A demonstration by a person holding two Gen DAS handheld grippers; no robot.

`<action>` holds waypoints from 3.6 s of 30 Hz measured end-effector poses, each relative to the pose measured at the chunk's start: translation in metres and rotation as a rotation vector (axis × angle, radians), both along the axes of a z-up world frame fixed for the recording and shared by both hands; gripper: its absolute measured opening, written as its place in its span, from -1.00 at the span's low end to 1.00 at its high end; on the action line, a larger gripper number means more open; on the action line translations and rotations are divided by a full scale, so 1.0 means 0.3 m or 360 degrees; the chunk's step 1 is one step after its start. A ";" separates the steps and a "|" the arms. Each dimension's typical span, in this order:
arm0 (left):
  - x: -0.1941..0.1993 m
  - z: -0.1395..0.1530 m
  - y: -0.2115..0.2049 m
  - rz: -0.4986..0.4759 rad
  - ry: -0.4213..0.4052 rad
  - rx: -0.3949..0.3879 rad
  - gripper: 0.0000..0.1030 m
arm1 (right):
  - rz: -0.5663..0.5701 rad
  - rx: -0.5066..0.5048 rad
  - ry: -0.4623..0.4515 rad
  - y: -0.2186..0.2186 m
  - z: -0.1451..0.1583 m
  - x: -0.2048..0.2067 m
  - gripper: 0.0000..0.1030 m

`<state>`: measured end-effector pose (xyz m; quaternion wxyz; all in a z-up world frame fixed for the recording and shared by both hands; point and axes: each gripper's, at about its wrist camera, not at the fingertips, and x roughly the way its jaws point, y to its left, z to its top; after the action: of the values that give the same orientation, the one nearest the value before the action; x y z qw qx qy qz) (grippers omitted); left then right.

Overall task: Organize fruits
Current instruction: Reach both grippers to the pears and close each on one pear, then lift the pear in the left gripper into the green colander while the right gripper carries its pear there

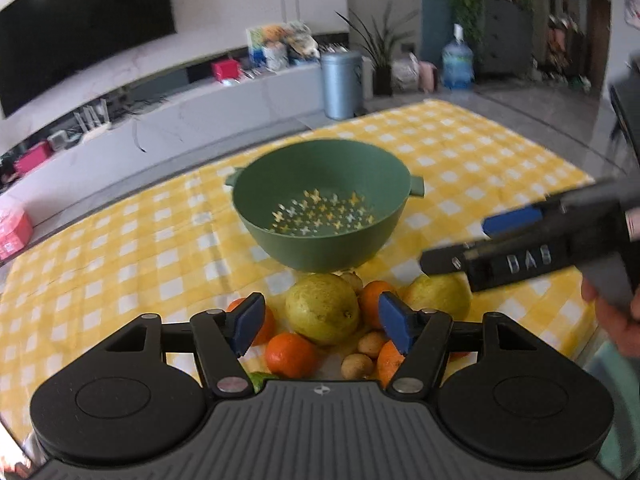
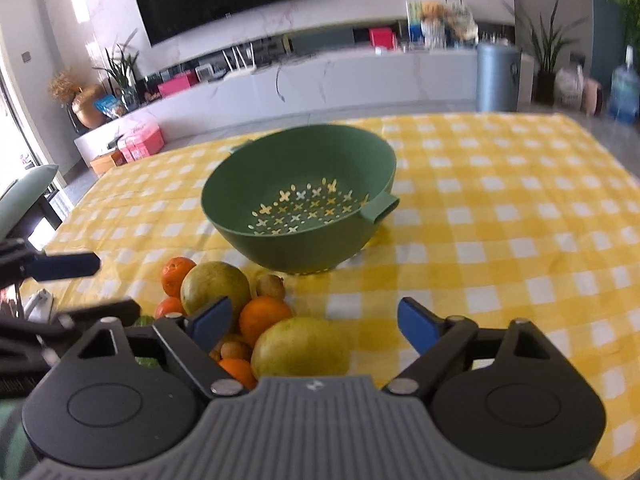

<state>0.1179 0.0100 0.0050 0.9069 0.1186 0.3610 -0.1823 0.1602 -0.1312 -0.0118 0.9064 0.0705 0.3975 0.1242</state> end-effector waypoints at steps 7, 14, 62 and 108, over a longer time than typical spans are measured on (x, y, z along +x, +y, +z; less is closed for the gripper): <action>0.098 -0.097 0.014 -0.0101 0.0081 -0.0003 0.64 | -0.0033 0.0133 0.0239 -0.008 -0.094 0.073 0.48; 0.143 -0.158 0.053 -0.0063 0.0148 -0.0106 0.64 | -0.0049 0.0261 0.0349 -0.023 -0.150 0.068 0.47; 0.091 -0.071 0.071 0.0044 -0.0008 -0.0365 0.43 | -0.0039 0.0321 0.0099 -0.046 -0.049 0.021 0.26; 0.490 -0.039 -0.014 0.0233 0.0172 -0.0270 0.43 | 0.0442 -0.0234 0.0192 0.137 -0.044 0.531 0.26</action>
<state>0.2650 0.0058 -0.0068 0.9037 0.0048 0.4004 -0.1515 0.3196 -0.0900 -0.0249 0.8577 -0.0443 0.4651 0.2144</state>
